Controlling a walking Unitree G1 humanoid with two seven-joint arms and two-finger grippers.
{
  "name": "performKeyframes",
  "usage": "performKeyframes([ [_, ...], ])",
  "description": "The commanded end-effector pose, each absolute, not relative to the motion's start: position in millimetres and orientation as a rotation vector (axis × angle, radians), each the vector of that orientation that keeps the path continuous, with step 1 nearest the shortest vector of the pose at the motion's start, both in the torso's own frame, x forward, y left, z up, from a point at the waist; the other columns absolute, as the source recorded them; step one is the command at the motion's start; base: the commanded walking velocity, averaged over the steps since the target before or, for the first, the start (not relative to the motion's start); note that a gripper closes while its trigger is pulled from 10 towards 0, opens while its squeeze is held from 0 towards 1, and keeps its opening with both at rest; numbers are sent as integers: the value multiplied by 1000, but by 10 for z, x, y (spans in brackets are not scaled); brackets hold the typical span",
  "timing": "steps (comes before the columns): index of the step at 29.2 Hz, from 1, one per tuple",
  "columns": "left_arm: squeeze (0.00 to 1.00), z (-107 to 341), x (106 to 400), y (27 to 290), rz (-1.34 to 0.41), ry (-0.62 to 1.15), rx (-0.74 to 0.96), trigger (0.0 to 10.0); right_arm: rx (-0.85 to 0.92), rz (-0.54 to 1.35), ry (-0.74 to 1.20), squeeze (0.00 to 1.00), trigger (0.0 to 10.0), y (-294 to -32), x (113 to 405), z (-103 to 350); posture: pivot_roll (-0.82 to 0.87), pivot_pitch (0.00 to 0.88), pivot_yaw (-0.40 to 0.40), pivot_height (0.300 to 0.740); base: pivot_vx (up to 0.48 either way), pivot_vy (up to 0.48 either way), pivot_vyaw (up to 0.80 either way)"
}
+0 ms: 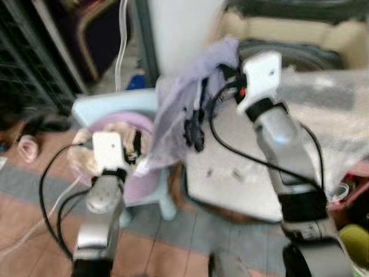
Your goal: Clothes washing
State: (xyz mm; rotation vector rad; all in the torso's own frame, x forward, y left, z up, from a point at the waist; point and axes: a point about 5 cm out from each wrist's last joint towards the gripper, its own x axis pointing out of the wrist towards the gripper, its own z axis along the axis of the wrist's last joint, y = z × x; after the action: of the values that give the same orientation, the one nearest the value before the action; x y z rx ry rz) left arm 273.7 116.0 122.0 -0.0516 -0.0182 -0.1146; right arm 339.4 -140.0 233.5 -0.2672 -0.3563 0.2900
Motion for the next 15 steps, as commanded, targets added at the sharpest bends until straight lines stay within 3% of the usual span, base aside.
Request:
performKeyframes([
  [1,0,1204,2735,1307,-67,-13,-36,10000,-286,328,-446,0,10000,-1244,3441,2558,-68,25,69,740,266,0,0],
  [7,0,1199,2752,1289,-64,-9,-35,10000,-358,86,-561,0,10000,-1607,3746,3186,-71,26,71,740,44,0,0],
  [10,0,1196,2758,1269,-61,-9,-32,10000,-380,-82,-766,0,10000,-1846,3712,3832,-69,21,63,740,0,0,0],
  [15,0,1195,2749,1266,-42,-9,-41,10000,-415,-40,-689,0,10000,-1785,3785,3629,-63,20,46,740,0,0,0],
])
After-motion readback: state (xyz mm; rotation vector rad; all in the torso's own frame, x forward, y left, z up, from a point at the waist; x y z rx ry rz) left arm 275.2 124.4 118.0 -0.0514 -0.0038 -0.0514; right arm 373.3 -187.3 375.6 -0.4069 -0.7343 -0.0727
